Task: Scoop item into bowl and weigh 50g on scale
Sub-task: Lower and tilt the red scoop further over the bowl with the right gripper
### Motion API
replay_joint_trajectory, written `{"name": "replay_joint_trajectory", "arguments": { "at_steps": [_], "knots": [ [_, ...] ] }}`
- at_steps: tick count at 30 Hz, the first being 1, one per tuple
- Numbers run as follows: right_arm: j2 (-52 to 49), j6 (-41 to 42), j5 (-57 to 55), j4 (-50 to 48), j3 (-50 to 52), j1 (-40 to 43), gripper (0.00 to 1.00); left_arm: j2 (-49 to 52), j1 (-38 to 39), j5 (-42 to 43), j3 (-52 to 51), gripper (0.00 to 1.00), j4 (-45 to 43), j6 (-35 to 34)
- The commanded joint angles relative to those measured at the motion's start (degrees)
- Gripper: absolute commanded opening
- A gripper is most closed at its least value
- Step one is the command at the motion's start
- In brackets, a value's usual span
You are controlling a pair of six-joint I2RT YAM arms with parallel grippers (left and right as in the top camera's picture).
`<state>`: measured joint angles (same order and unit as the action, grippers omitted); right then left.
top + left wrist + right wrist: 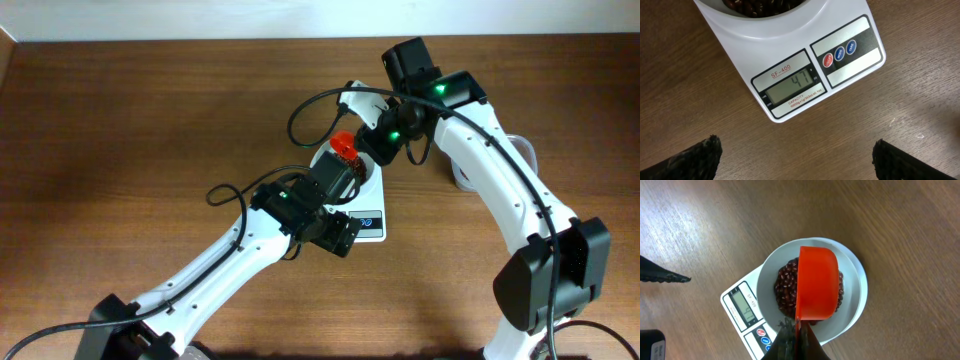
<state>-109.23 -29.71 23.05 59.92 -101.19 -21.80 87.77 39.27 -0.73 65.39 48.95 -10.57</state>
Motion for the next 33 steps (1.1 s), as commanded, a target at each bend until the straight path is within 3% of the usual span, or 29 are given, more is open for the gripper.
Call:
{"name": "replay_joint_trajectory", "arguments": {
  "at_steps": [1,25,33],
  "knots": [
    [2.0,0.7,0.7,-0.2,-1.3,0.1,0.04,0.4,0.1,-0.6,1.1,0.99,-0.1,-0.7],
    [2.0,1.5,0.7,-1.0,-1.3,0.1,0.04,0.4,0.1,-0.6,1.1,0.99,-0.1,-0.7],
    [2.1,5.2,2.3,3.2,-8.4,0.1,0.04,0.4,0.1,-0.6,1.1,0.99,-0.1,-0.7]
  ]
}}
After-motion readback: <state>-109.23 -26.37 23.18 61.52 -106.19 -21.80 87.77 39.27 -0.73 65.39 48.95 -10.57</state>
